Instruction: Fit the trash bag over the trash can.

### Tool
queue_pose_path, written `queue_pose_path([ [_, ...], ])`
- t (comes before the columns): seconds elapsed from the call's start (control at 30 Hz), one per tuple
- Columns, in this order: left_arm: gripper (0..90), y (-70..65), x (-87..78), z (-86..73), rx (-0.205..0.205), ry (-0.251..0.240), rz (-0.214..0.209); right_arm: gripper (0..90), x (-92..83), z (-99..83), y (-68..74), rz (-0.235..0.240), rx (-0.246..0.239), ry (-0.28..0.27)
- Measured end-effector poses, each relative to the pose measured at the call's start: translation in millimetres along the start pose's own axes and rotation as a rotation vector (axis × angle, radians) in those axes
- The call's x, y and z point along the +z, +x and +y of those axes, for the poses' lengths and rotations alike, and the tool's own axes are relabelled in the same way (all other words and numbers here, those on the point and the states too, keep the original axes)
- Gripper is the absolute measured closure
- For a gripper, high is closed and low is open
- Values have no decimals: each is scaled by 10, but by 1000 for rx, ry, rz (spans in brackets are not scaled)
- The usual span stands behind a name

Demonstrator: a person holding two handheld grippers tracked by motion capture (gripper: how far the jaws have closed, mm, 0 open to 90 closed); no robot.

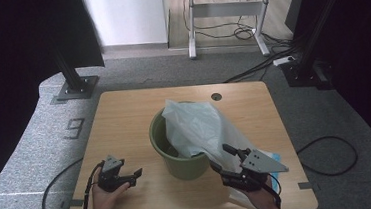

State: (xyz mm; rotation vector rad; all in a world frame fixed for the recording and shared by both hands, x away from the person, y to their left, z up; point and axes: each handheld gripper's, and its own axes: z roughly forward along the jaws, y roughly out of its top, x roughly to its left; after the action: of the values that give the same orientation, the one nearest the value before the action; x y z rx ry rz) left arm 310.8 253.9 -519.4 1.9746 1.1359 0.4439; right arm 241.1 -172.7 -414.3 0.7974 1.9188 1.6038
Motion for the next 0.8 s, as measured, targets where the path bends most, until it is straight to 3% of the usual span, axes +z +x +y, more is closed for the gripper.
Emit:
queue_pose_path([
  [0.2, 160, -8, -8, 4, -7, -11, -6, 304, -120, -182, -18, -50, 20, 20],
  [0.6, 160, -7, -18, 6, -10, -16, 2, 290, -93, -505, -115, -118, 76, 81],
  [0.73, 168, -16, -43, 19, -28, -42, -16, 353, -33, -597, -114, -135, 84, 117],
  [0.77, 170, -20, -44, 21, -29, -43, -18, 384, -16, -622, -116, -140, 87, 127],
  [0.8, 170, -25, -44, 21, -28, -43, -18, 474, -5, -645, -121, -134, 92, 128],
])
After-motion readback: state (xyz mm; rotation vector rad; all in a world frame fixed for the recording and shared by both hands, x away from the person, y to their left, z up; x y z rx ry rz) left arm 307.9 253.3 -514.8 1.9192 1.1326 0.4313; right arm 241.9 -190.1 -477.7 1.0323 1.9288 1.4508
